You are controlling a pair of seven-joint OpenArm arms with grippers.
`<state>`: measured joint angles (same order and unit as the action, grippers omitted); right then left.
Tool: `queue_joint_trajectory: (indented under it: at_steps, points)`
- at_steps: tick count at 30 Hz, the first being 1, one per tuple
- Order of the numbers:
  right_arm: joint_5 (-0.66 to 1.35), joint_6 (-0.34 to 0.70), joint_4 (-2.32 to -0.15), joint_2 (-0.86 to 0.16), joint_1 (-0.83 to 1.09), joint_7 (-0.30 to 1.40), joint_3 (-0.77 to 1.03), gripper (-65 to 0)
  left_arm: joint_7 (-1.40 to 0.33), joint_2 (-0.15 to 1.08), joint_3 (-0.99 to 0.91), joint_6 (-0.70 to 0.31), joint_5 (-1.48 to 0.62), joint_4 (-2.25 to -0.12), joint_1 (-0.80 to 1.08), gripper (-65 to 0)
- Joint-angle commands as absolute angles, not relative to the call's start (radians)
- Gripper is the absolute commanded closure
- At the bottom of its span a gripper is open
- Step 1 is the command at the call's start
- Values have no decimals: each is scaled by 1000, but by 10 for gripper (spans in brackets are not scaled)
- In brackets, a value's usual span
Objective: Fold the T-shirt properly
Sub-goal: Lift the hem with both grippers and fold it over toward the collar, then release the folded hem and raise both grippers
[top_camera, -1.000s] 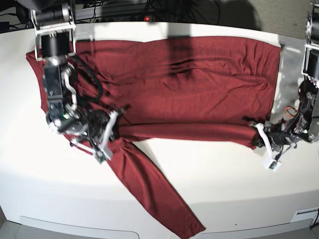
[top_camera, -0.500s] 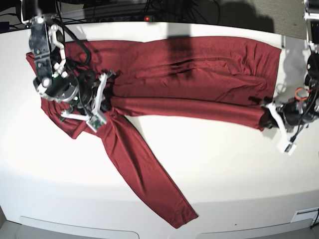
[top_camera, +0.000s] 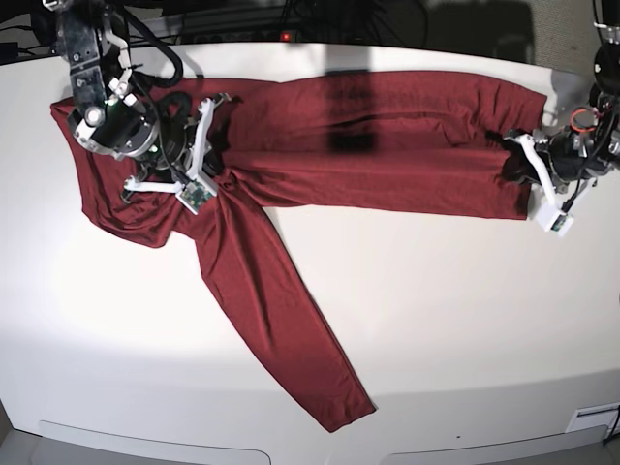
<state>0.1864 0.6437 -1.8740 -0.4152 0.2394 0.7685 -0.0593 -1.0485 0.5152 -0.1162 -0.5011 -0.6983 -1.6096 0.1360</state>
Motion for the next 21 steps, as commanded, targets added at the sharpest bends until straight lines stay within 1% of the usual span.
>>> queue_joint_trajectory:
  at_steps: [1, 7, 10, 11, 13, 14, 15, 17, 18, 19, 21]
  points:
    - [190, 643, -1894, -427, 237, 761, -52, 0, -1036, 533, -125, -502, -707, -1625, 131, 0]
    - [187, 643, -1894, -427, 267, 781, -52, 0, -1044, 532, -125, -501, -630, -1625, 153, 0]
    - [187, 643, -1894, -427, 278, 794, -52, 0, -1075, 532, -125, -501, -628, -1625, 152, 0]
    - [187, 643, -1894, -427, 282, 794, -52, 0, -1082, 532, -125, -501, -628, -1625, 152, -17]
    - [186, 643, -1894, -427, 290, 794, -52, 0, -1085, 532, -125, -501, -628, -1625, 153, -86]
    - [186, 643, -1894, -427, 295, 794, -52, -42, -1085, 533, -125, -501, -628, -1625, 153, -113]
    - [183, 643, -1894, -427, 300, 794, -52, -105, -1085, 533, -125, -501, -628, -1625, 153, -135]
    - [166, 643, -1894, -427, 308, 794, -52, -220, -1085, 533, -125, -501, -627, -1625, 152, -165]
    - [149, 643, -1894, -427, 312, 794, -52, -268, -1085, 533, -125, -501, -625, -1625, 152, -172]
    - [130, 643, -1894, -427, 314, 794, -52, -309, -1085, 533, -125, -501, -615, -1625, 153, -178]
    - [92, 643, -1893, -427, 316, 794, -52, -364, -1086, 533, -125, -501, -565, -1625, 152, -178]
